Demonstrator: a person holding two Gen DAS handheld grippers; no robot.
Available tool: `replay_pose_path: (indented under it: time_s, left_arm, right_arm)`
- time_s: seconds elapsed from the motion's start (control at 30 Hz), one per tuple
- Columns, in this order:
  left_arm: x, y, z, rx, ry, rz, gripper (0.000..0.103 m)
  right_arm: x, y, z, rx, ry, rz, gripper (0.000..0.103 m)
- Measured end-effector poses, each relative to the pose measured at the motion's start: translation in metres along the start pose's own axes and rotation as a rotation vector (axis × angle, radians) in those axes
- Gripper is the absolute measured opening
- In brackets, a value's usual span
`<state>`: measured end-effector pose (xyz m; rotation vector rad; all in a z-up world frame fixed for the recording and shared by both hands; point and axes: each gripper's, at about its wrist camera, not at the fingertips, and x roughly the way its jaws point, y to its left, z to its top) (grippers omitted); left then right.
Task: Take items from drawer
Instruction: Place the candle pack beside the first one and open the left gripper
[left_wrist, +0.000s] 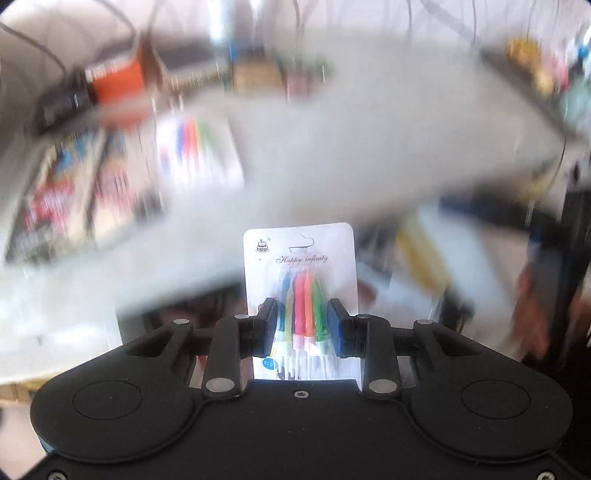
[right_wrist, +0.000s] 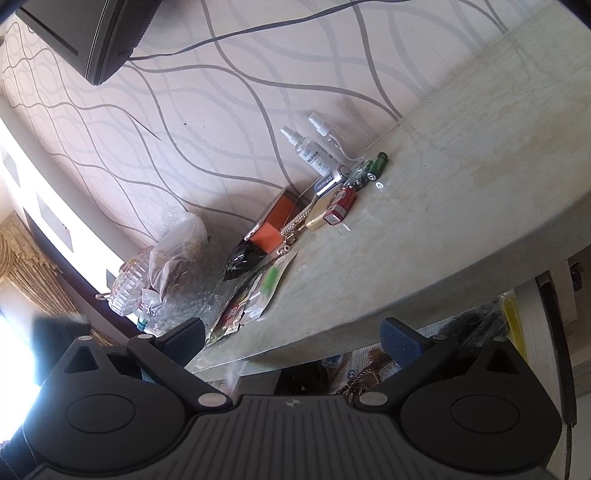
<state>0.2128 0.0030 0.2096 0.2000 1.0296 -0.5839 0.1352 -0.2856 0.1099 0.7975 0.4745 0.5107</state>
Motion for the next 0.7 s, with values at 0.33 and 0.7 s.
replay_pose_path:
  time_s: [0.33,0.7]
  left_arm:
    - [0.054,0.01,0.093,-0.007,-0.118,0.112,0.029]
    - [0.051,0.014,0.08,-0.044,-0.19,0.082,0.051]
  right_arm:
    - [0.001,-0.002,0.001,0.008,-0.001,-0.002,0.103]
    - [0.001,-0.004,0.001,0.016,-0.001,-0.004,0.103]
